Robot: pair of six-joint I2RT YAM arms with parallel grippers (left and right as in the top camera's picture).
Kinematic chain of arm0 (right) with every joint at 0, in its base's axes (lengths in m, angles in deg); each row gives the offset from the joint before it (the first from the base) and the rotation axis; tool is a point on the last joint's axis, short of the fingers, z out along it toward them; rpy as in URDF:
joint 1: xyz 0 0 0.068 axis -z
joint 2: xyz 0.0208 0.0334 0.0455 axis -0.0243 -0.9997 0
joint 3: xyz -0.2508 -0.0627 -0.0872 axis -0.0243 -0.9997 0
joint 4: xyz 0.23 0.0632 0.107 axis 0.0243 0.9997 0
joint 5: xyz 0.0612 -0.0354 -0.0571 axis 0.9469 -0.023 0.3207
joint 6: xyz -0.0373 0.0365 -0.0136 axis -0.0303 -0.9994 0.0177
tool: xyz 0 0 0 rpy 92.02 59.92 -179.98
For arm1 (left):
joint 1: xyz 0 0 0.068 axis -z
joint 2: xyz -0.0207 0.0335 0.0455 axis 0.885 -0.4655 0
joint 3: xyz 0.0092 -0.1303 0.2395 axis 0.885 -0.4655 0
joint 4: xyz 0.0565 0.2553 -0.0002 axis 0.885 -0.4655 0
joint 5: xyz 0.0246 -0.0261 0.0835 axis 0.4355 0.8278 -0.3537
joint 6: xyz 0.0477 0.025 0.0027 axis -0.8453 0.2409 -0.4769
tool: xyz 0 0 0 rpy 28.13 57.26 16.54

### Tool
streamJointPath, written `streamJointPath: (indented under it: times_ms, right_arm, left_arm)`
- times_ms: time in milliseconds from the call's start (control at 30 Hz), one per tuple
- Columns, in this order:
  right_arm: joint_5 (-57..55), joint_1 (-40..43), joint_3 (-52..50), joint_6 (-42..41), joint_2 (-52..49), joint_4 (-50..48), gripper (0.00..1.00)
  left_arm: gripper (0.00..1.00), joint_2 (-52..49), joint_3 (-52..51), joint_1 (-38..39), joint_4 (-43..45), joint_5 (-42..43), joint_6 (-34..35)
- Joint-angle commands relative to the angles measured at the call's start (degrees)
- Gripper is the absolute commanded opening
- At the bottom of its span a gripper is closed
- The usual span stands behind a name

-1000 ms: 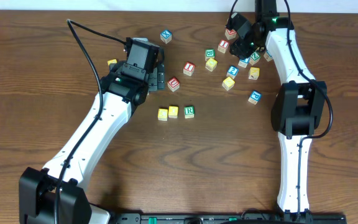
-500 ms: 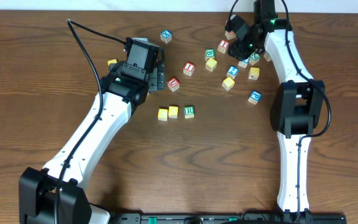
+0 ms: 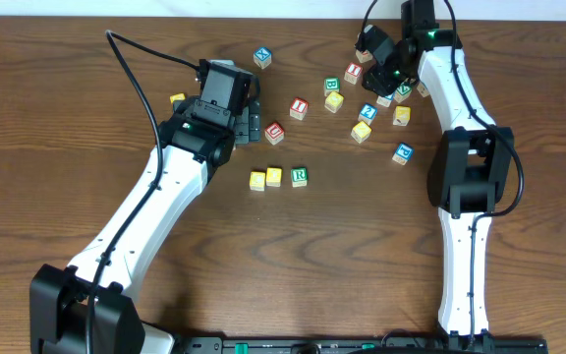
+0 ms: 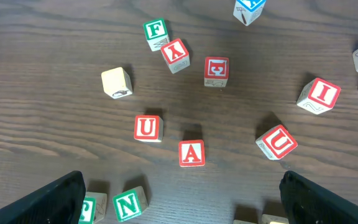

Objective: Spell out CORL
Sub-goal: 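Align the open right gripper over the blue L block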

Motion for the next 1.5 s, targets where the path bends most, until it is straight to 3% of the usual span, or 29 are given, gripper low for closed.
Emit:
streamJointPath:
  times_ms: [0, 833, 1467]
  right_arm:
    - [-0.5, 0.5, 0.8, 0.3, -1.0, 0.4, 0.54]
    - [-0.5, 0.5, 0.5, -1.4, -1.3, 1.6, 0.43]
    - [-2.0, 0.3, 0.5, -7.1, -1.3, 2.1, 0.43]
  left_arm:
    - [0.98, 0.3, 0.2, -0.1, -0.2, -0.8, -0.8]
    - [0.98, 0.3, 0.2, -0.1, -0.2, -0.8, -0.7]
    - [0.98, 0.3, 0.2, -0.1, -0.3, -0.8, -0.7]
